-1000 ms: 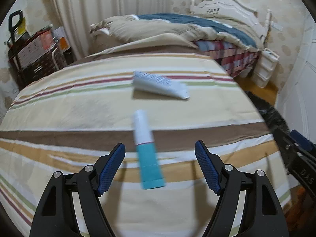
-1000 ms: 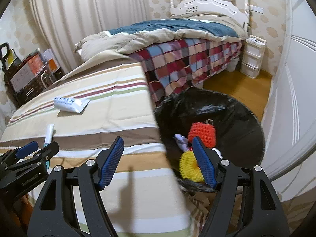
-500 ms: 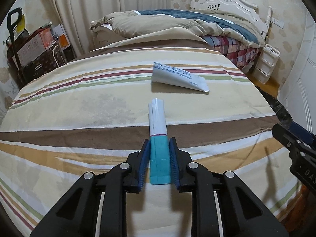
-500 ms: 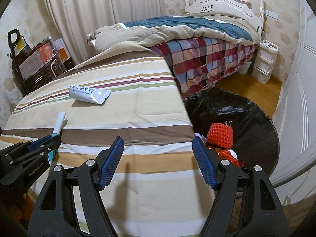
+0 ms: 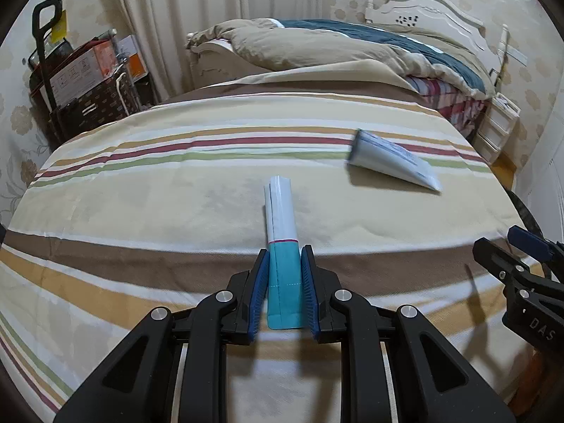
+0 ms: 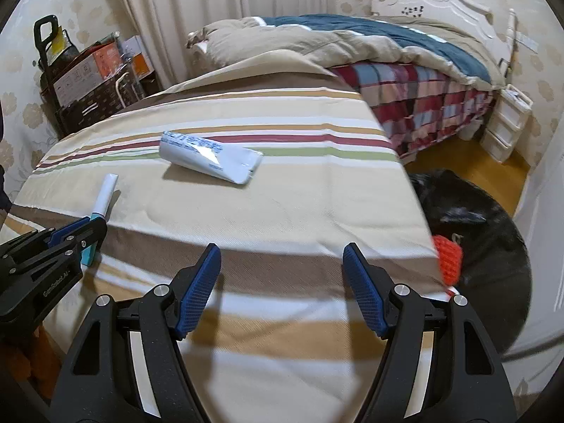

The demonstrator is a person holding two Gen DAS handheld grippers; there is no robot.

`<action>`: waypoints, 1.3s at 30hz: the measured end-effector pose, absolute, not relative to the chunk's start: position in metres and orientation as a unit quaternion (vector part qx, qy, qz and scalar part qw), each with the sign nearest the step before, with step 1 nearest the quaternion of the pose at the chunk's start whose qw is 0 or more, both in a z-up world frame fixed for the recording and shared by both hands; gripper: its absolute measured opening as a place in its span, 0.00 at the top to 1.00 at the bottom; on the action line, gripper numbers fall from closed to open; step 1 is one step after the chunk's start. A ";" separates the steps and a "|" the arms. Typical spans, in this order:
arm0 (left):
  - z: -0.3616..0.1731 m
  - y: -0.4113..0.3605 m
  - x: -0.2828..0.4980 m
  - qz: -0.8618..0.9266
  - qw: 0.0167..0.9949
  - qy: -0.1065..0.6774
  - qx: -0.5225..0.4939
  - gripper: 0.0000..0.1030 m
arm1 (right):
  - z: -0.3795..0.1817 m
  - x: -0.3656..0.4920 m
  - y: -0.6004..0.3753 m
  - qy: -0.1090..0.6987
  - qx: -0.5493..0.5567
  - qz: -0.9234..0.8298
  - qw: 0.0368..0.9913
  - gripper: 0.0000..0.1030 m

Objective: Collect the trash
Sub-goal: 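Grasp the white-and-teal tube upright with the left gripper, then grasp the white milk powder packet with the right gripper while the left gripper holds the tube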

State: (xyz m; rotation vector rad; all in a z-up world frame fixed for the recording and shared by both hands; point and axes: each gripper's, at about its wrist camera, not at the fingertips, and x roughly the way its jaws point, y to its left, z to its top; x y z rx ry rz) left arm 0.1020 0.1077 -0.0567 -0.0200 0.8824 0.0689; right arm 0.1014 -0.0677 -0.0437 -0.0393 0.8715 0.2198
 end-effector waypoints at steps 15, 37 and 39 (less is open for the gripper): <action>-0.056 0.147 0.126 0.054 0.902 0.428 -0.029 0.79 | -0.049 0.163 -0.015 0.438 -0.060 0.129 0.888 0.25; -0.054 0.157 0.136 0.055 0.901 0.428 -0.038 0.79 | -0.051 0.182 0.015 0.434 -0.093 0.156 0.882 0.48; -0.054 0.159 0.137 0.054 0.901 0.428 -0.041 0.79 | -0.050 0.178 0.015 0.433 -0.092 0.158 0.883 0.51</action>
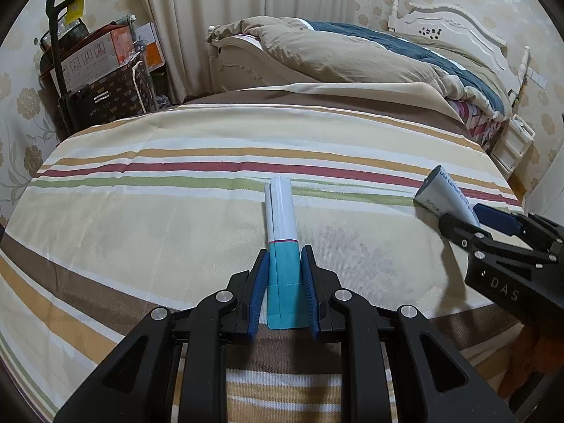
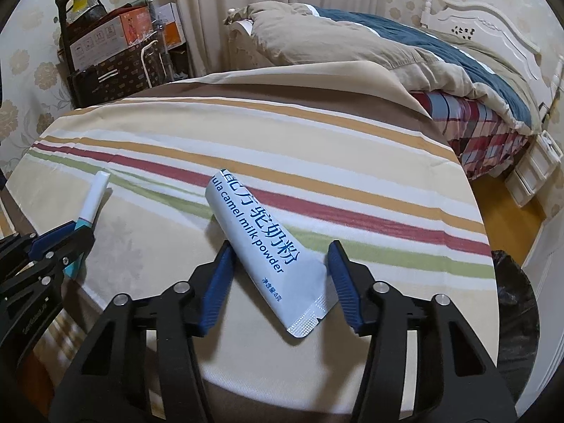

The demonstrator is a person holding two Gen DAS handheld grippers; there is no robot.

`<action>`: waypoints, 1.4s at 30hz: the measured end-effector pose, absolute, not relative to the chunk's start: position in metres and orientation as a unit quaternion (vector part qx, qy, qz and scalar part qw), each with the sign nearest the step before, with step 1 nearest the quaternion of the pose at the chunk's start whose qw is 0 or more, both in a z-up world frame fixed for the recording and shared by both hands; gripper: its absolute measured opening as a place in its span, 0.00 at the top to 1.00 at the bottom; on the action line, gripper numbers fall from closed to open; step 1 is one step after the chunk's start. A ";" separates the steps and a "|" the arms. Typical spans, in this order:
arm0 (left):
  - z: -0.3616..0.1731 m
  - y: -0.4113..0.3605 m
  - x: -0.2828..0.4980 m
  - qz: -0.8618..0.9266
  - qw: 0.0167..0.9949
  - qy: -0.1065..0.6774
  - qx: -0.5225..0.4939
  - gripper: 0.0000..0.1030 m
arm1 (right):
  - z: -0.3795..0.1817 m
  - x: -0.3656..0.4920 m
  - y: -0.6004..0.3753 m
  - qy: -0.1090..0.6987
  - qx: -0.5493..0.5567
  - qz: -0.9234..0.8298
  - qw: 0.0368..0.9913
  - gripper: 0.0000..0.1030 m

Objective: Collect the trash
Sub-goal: 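Grasp the white milk powder packet with the right gripper while the left gripper holds the tube, then carry the tube and milk powder packet over the trash bin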

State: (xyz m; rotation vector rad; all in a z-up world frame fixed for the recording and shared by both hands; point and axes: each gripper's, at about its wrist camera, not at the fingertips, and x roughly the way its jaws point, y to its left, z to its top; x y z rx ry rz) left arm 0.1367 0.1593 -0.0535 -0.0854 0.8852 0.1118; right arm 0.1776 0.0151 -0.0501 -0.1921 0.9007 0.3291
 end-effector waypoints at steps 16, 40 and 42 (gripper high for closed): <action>-0.052 0.146 0.106 0.034 0.903 0.425 -0.053 0.79 | -0.046 0.126 -0.002 0.428 -0.063 0.161 0.887 0.58; -0.040 0.089 0.064 -0.012 0.913 0.406 -0.036 0.79 | -0.031 0.067 -0.071 0.396 -0.019 0.120 0.910 0.64; -0.037 0.082 0.063 -0.018 0.914 0.403 -0.033 0.79 | -0.030 0.063 -0.077 0.393 -0.015 0.116 0.912 0.64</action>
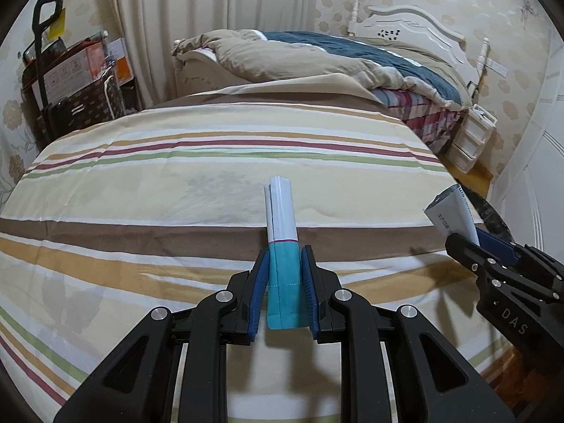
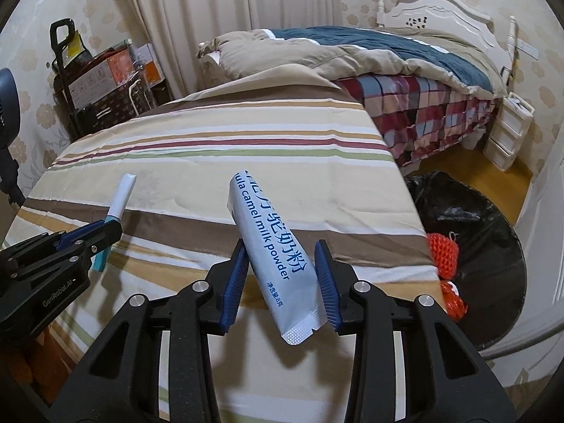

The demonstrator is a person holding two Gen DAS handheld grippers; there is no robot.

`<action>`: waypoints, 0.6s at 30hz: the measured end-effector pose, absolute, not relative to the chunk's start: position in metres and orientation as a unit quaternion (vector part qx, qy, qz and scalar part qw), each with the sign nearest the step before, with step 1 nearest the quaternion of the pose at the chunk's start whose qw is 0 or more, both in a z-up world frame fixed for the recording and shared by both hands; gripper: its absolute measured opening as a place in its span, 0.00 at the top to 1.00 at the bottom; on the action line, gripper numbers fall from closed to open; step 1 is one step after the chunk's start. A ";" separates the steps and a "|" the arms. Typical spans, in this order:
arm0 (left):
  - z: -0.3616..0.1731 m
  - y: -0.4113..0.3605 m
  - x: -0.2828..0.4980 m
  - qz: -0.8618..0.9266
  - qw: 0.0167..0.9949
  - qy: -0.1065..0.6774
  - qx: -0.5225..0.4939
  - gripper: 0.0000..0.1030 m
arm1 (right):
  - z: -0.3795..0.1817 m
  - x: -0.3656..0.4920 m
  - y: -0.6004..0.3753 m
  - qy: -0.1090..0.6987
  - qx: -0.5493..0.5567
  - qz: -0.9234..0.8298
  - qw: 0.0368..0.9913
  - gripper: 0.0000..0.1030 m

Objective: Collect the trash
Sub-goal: 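Carry the tube and milk powder packet over the trash bin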

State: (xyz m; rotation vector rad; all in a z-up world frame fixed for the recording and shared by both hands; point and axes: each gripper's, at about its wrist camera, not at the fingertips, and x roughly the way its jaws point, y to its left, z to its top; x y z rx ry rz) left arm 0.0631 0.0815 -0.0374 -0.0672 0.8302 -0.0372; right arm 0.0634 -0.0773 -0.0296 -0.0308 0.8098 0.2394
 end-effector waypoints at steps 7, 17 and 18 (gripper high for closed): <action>-0.029 0.055 0.062 -0.043 0.918 0.393 -0.019 0.79 | -0.021 0.055 -0.103 0.380 0.000 0.096 0.920 0.64; -0.016 0.003 0.064 -0.091 0.922 0.377 0.003 0.79 | -0.012 0.050 -0.149 0.363 0.023 0.048 0.930 0.64; -0.016 0.000 0.064 -0.095 0.922 0.376 0.005 0.79 | -0.011 0.050 -0.157 0.361 0.026 0.040 0.931 0.64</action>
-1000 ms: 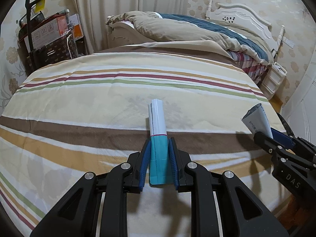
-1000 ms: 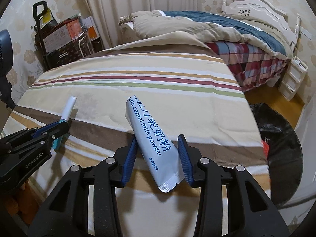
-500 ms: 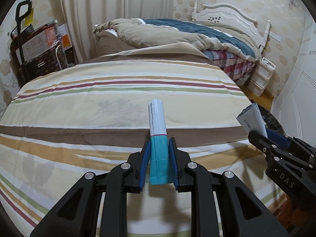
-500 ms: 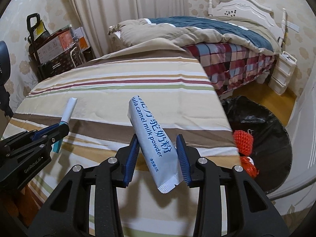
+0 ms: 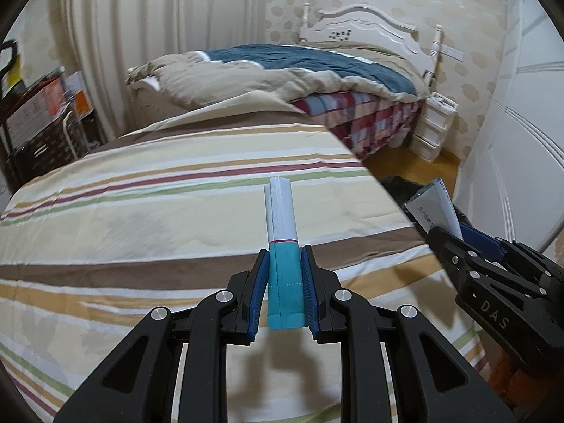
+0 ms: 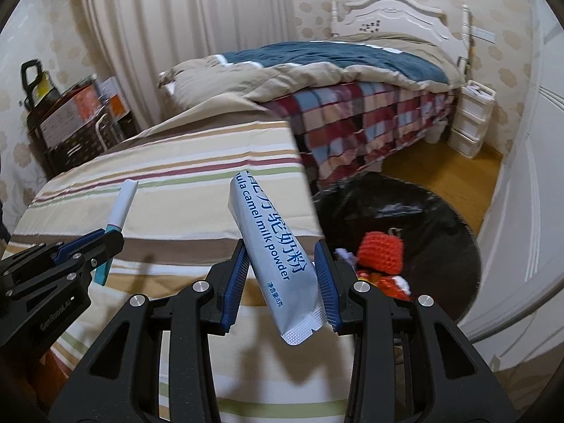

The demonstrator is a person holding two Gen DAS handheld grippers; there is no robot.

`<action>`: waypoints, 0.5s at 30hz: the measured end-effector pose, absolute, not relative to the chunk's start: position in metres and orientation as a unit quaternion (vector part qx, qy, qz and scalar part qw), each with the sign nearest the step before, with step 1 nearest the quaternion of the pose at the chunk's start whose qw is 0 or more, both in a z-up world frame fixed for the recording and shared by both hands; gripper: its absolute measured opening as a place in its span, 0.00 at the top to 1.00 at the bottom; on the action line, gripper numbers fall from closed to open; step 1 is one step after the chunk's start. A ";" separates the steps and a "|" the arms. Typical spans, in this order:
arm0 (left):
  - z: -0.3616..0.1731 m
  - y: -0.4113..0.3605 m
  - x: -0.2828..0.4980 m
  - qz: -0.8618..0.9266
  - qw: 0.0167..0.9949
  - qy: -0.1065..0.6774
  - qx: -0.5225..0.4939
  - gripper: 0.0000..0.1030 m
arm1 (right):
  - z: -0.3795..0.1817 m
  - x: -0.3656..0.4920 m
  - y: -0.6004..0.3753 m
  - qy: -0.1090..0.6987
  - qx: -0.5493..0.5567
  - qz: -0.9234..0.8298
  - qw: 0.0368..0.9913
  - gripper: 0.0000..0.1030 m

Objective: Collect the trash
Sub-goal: 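Carry the tube and milk powder packet over the trash bin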

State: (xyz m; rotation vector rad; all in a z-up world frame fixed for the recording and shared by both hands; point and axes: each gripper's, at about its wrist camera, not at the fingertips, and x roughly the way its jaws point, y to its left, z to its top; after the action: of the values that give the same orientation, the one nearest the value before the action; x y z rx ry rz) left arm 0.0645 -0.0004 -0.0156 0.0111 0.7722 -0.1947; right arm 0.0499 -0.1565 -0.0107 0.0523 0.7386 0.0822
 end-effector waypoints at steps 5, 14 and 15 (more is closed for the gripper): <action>-0.014 -0.028 0.066 -0.118 0.922 0.368 0.022 0.79 | -0.009 0.051 -0.180 0.355 0.032 0.010 0.934 0.64; -0.016 -0.069 0.080 -0.149 0.918 0.364 0.043 0.79 | -0.012 0.055 -0.229 0.349 0.056 -0.039 0.935 0.64; -0.017 -0.075 0.082 -0.152 0.918 0.364 0.047 0.79 | -0.013 0.057 -0.234 0.349 0.058 -0.044 0.934 0.64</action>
State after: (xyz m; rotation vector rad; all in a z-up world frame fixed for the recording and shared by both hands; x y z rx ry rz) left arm 0.0820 -0.0749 -0.0171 0.0961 0.7492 -0.3131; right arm 0.0568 -0.2341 -0.0128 0.1181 0.7132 -0.0892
